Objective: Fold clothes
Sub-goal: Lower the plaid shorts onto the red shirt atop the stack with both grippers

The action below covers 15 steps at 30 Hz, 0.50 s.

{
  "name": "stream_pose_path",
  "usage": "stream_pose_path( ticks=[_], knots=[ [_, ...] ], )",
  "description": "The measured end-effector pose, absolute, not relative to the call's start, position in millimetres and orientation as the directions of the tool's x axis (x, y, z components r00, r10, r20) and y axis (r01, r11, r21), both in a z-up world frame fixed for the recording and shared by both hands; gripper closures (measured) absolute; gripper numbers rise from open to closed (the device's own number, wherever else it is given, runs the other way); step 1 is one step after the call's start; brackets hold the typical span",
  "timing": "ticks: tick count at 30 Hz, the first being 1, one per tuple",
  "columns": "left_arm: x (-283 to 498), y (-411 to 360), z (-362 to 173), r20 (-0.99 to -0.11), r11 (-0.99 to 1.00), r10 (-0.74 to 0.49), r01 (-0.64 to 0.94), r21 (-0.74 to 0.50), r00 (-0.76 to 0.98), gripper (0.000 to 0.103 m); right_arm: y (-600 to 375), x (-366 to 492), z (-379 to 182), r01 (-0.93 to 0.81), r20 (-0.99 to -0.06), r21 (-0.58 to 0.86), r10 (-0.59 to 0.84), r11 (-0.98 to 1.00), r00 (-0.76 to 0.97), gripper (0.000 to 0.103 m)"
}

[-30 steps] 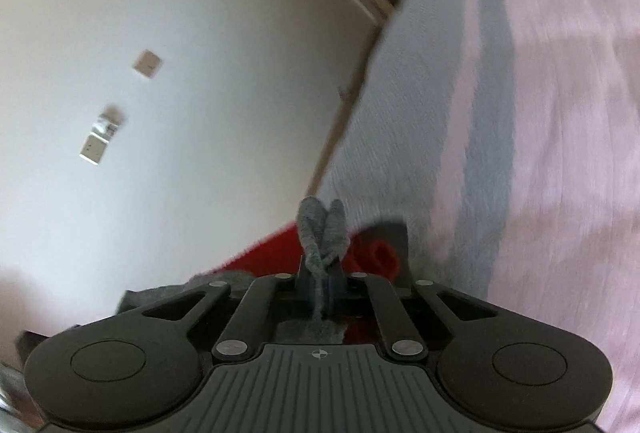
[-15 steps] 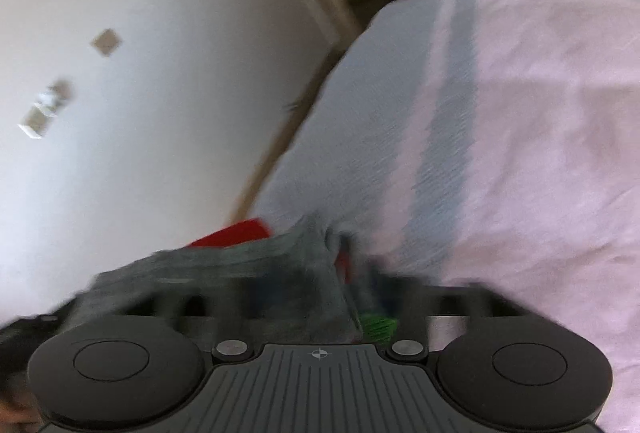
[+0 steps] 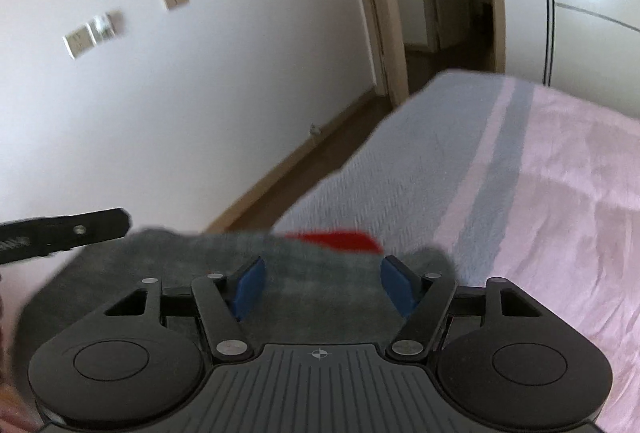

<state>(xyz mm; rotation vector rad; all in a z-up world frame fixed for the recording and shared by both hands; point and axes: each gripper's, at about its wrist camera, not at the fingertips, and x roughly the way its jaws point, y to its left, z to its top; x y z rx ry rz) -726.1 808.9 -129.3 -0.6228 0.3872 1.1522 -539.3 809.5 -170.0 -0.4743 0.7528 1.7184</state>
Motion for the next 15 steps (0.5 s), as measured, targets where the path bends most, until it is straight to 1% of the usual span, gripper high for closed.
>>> stream_pose_path(
  ticks=[2,3,5,7,10,13,15],
  knots=[
    [-726,813,-151,-0.617,0.246,0.712,-0.943,-0.226,0.334,0.077,811,-540,-184,-0.957,-0.665,0.259,0.693,-0.133,-0.277,0.035],
    [-731,813,-160,-0.612,0.236,0.717,-0.943,-0.235,0.333,0.075,812,-538,-189,-0.952,-0.662,0.28,0.692,-0.126,-0.287,0.035],
    [-743,810,-173,-0.599,0.218,0.722,-0.935,-0.278,0.346,0.074,811,-537,-189,-0.95,-0.659,0.285,0.694,-0.127,-0.29,0.035],
    [-749,807,-176,-0.587,0.226,0.725,-0.929,-0.292,0.361,0.074,807,-536,-183,-0.954,-0.653,0.272,0.703,-0.128,-0.281,0.034],
    [-753,799,-168,-0.582,0.233,0.733,-0.934,-0.271,0.352,0.073,793,-529,-167,-0.957,-0.629,0.263,0.731,-0.121,-0.265,0.034],
    [-759,781,-147,-0.56,0.211,0.76,-0.939,-0.27,0.332,0.08,769,-520,-146,-0.958,-0.597,0.261,0.759,-0.12,-0.258,0.034],
    [-764,764,-132,-0.536,0.207,0.779,-0.941,-0.269,0.325,0.08,749,-518,-135,-0.957,-0.582,0.259,0.77,-0.13,-0.262,0.035]
  ],
)
